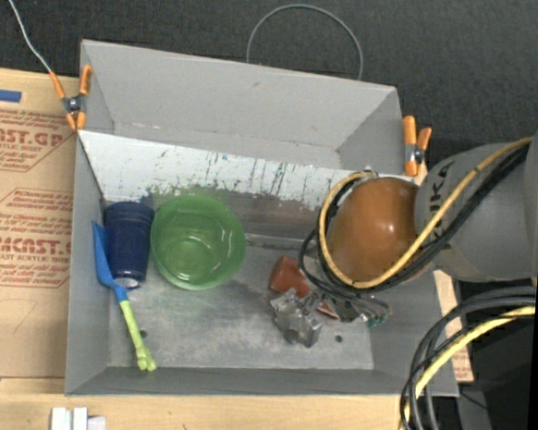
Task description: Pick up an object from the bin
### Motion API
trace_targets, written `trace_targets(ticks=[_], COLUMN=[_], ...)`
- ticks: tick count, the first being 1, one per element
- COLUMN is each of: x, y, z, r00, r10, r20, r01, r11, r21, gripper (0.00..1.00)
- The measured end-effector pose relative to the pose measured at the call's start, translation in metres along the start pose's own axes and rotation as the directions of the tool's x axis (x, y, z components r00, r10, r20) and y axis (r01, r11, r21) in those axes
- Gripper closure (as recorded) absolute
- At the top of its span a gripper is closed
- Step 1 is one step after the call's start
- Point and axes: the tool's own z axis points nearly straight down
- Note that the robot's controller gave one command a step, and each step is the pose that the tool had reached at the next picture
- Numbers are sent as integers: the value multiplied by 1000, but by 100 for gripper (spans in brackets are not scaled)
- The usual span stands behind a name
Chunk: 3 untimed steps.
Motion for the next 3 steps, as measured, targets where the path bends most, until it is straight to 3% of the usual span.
trace_targets(ticks=[1, 2, 3], x=[-68, -58, 16], y=[2, -34, 4], z=[-107, -133, -86], r00=[996, 999, 978], r10=[-94, -54, -209], r20=[1, 4, 4], r01=[94, 54, 209], r11=[996, 999, 978], r21=[-1, 2, -1], gripper=[100, 100, 100])
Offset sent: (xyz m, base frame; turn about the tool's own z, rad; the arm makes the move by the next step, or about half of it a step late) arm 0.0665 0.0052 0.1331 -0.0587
